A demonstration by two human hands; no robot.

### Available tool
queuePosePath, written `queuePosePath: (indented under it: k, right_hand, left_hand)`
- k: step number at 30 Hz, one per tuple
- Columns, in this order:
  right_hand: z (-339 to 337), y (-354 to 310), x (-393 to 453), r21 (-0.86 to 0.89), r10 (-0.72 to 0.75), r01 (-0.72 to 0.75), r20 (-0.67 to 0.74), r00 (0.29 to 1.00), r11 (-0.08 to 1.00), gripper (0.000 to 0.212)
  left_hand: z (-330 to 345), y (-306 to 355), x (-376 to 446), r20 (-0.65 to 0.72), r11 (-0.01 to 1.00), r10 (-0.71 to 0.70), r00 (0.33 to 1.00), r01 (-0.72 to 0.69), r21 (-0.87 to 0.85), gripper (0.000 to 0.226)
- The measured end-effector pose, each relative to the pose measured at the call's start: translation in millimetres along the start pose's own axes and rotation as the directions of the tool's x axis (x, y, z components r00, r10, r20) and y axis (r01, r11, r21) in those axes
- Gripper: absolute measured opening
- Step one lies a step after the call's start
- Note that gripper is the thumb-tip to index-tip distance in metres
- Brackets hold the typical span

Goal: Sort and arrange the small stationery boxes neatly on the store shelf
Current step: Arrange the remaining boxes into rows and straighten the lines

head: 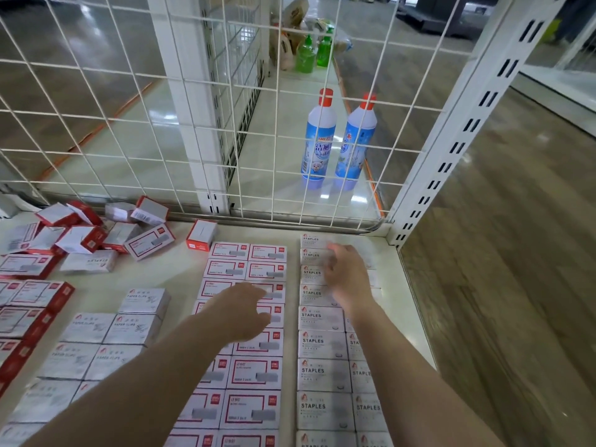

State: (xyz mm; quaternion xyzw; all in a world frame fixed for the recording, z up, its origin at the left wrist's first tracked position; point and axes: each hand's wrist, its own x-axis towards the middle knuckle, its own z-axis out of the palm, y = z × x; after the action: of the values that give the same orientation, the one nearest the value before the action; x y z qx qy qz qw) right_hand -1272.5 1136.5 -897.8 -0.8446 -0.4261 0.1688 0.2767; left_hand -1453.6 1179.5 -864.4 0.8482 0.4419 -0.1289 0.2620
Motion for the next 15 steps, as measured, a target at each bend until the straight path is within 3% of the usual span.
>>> queuePosePath:
  k: [6,11,15]
  right_hand:
    - [11,-27,-18,0.000,-0.004,0.004,0.032,0.999,1.000,0.042]
    - [33,-58,-24,-0.067,-0.008,0.012,0.057,0.998,0.998,0.033]
    - [49,-81,-28,-0.074,-0.023,0.028,0.077,0.997,0.997,0.040]
  left_hand:
    - [-14,-23,-20,-0.093,0.988,-0.027,0.995,0.012,-0.156,0.045]
    - [-46,-71,-33,-0.183,0.990,-0.121,0.976,0.105,-0.092,0.038]
    - [-59,-117,-40,-0.193,0.985,-0.168,0.967,0.158,-0.067,0.041]
